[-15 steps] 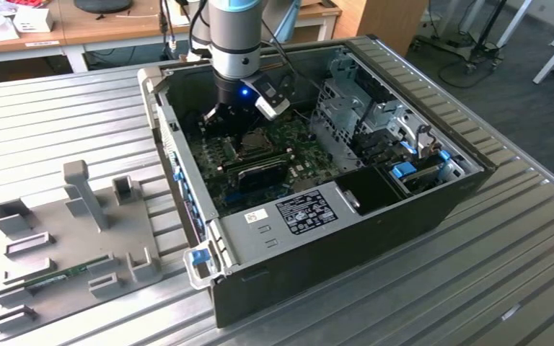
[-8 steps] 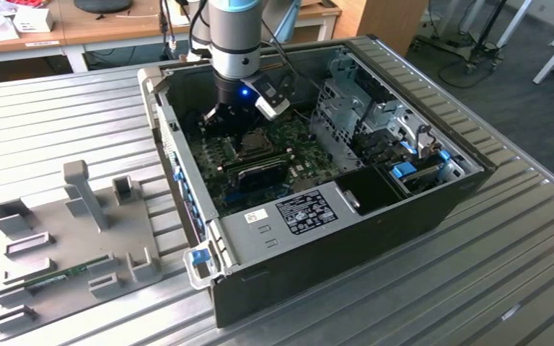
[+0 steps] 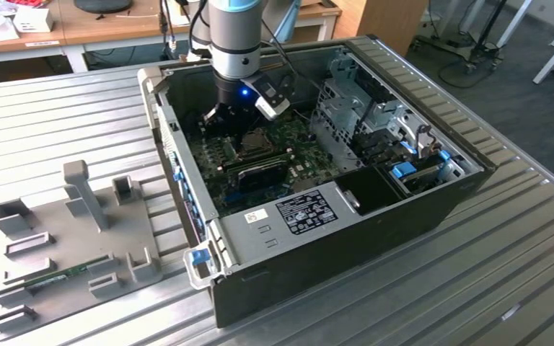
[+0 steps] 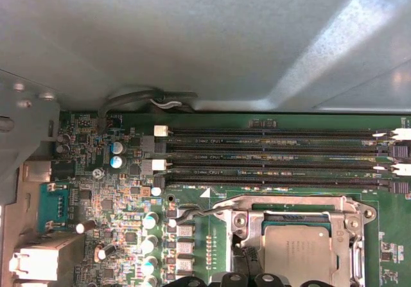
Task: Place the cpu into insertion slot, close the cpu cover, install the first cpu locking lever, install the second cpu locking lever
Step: 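Close the cpu cover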
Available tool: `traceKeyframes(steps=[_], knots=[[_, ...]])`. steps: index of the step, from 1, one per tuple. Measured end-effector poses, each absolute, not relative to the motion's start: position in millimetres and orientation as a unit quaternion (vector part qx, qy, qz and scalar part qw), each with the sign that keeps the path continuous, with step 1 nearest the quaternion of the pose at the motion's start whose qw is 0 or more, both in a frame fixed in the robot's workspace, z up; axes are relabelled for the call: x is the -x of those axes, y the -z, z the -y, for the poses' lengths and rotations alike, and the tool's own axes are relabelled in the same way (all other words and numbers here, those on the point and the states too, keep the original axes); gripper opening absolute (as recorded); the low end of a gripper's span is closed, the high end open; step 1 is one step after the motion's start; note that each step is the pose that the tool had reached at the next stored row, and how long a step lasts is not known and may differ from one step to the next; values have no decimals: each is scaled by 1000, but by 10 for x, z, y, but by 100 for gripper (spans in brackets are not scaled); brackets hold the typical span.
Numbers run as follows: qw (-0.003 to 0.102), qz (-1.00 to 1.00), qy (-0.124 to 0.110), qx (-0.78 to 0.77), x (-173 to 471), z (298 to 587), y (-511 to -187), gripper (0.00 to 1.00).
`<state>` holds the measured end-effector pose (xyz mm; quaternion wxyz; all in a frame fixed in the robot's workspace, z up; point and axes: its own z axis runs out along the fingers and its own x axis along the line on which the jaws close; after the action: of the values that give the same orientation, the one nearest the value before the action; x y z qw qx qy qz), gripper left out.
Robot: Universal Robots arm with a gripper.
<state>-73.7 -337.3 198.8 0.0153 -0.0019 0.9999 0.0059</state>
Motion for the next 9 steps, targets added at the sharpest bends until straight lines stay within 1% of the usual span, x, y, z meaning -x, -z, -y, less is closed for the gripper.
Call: traceKeyframes(steps=[9], knots=[[15,-1000,-6,2,737,3373,-1985,10]])
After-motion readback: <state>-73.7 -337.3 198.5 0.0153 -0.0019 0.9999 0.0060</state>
